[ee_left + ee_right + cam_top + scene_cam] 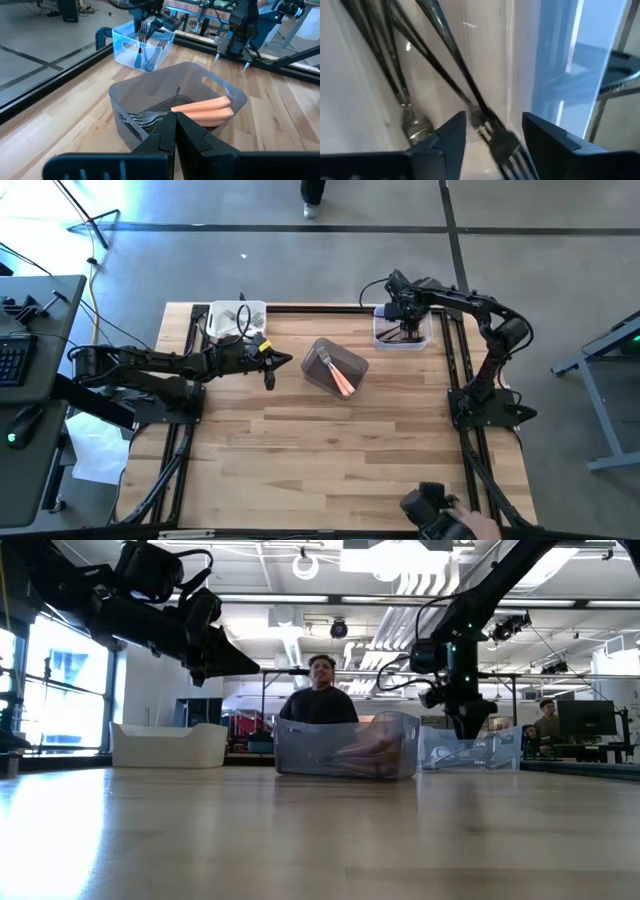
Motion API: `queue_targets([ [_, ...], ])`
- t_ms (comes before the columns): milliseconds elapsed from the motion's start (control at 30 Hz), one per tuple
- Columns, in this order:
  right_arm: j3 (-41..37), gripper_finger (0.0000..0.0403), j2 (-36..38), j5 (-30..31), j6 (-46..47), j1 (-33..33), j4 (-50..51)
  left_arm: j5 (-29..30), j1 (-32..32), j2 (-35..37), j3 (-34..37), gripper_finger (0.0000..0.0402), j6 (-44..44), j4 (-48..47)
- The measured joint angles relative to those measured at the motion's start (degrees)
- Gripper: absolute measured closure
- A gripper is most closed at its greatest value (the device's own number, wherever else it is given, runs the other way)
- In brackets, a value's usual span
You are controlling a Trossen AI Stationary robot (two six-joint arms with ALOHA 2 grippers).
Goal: Sort silverware by color (type)
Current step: Put the black fork into the transparent bin
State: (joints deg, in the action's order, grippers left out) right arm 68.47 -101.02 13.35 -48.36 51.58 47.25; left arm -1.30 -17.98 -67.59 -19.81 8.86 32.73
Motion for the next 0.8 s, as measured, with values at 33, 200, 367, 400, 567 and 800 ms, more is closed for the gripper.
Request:
queue_targets([
  [33,0.0,0.0223,-0.4,0.2,-1.1,0.0,-0.5,0.0,0.0,0.0,0.0,0.0401,-0.1,0.0],
  [200,0.0,0.0213,-3.0,0.6,-3.1,0.1,-3.0,0.0,0.0,0.0,0.0,0.0401,-0.6,-0.3],
  [367,0.0,0.0248,-4.6,0.1,-4.7,0.1,-4.8,0.0,0.0,0.0,0.0,0.0401,-1.0,-0.5],
  [400,0.0,0.0260,-4.9,0.1,-5.5,0.1,-4.7,0.0,0.0,0.0,0.0,0.0401,-1.1,-0.5],
  [567,0.0,0.0332,-6.0,-0.1,-6.2,0.1,-4.3,0.0,0.0,0.0,0.0,0.0401,-1.5,-0.5],
  [800,0.0,0.0395,-5.3,-0.3,-6.7,0.0,-3.9,0.0,0.1,0.0,0.0,0.0401,-1.5,-0.4],
])
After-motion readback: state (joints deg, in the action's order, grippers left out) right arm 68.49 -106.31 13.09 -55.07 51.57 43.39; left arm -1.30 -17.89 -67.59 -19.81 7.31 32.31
